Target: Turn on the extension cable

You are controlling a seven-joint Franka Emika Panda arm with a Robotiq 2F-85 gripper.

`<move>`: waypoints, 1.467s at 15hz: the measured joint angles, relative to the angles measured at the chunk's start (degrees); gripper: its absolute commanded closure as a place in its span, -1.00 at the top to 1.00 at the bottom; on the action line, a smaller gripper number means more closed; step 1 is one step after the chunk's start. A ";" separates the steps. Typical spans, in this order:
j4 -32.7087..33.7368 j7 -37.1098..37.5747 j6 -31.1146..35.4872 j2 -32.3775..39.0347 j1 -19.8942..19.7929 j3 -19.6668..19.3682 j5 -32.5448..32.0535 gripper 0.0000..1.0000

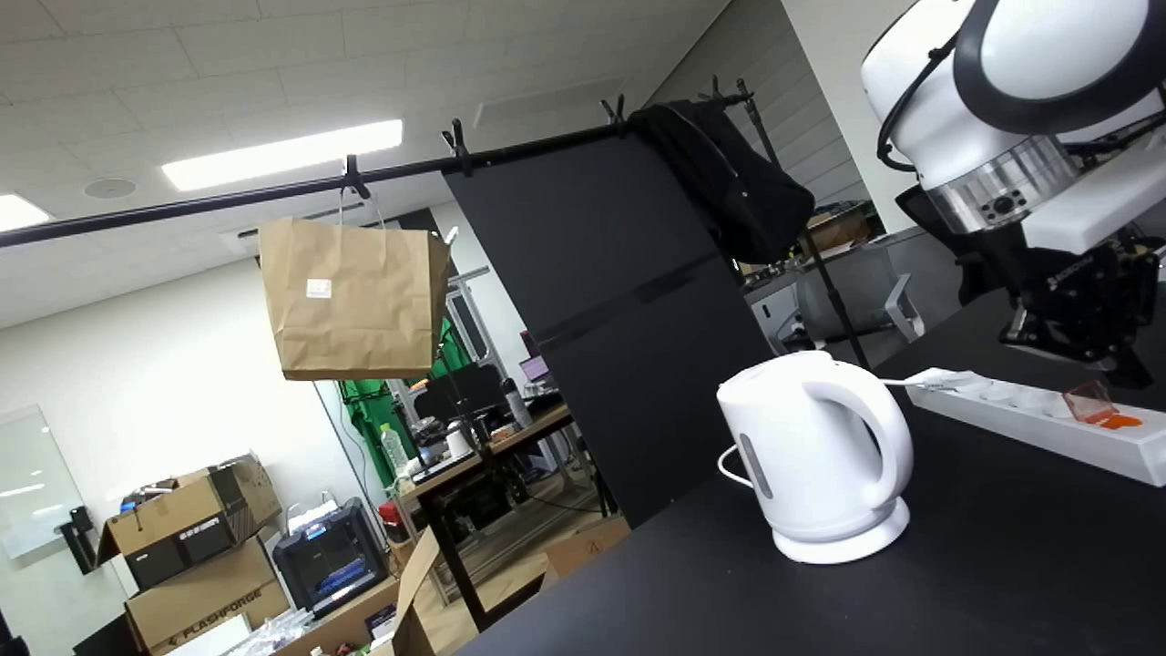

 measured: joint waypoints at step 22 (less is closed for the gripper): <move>0.47 -1.86 7.40 4.52 2.14 -2.81 8.09 -1.00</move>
